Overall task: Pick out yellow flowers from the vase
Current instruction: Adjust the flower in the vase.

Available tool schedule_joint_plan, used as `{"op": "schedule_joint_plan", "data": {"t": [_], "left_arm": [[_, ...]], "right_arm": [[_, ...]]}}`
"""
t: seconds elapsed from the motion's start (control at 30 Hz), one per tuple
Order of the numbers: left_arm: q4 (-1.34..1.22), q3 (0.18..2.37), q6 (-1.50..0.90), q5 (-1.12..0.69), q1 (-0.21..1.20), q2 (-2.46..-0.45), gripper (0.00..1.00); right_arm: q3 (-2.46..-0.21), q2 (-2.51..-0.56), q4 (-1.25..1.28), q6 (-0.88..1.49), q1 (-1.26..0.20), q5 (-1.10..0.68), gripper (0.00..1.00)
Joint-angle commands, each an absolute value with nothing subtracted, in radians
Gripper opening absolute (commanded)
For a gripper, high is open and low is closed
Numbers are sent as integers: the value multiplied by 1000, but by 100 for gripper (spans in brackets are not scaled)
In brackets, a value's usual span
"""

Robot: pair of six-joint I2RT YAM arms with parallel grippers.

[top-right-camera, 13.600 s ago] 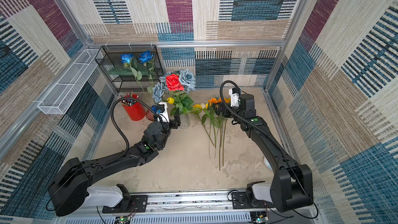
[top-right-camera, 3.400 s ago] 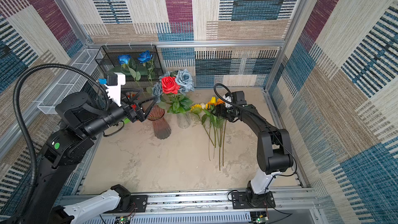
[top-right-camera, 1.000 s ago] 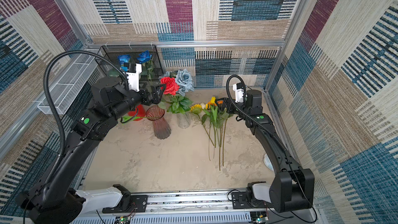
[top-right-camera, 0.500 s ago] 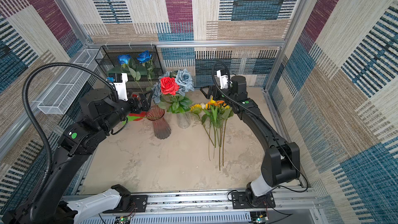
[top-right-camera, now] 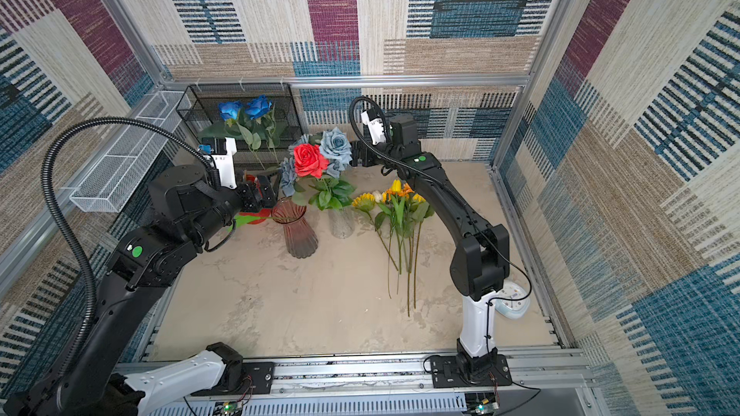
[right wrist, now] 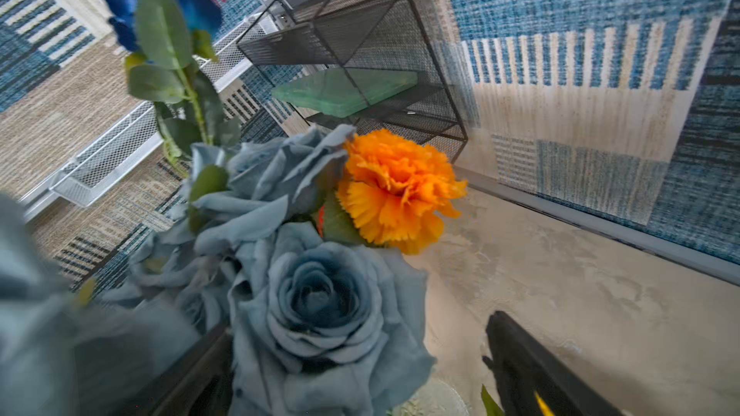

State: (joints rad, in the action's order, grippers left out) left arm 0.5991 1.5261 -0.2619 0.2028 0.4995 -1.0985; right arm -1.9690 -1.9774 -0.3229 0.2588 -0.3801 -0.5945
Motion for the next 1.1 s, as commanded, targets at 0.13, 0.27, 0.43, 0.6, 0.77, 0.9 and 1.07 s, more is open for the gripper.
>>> {"op": "schedule_joint_plan", "data": {"t": [0.13, 0.27, 0.43, 0.6, 0.77, 0.9, 1.07], "left_arm": [[589, 1538, -263, 191, 486, -1111, 99], [588, 1548, -265, 174, 476, -1127, 99], [589, 1572, -275, 149, 464, -1155, 99], [586, 1596, -289, 124, 459, -1191, 99], [598, 1640, -303, 96, 458, -1245, 99], [595, 1666, -317, 80, 458, -1277, 99], [603, 1700, -338, 57, 459, -1312, 99]], "right_arm": [[-2028, -1995, -390, 225, -421, -635, 96], [-1988, -1956, -398, 222, -438, -649, 96], [-1896, -1888, -436, 210, -450, -624, 96], [-1716, -1765, -348, 245, -448, -630, 96], [-1617, -1709, -243, 293, -439, -760, 96], [-1552, -1648, -183, 337, -393, -667, 96], [-1457, -1581, -54, 463, -273, -550, 98]]}}
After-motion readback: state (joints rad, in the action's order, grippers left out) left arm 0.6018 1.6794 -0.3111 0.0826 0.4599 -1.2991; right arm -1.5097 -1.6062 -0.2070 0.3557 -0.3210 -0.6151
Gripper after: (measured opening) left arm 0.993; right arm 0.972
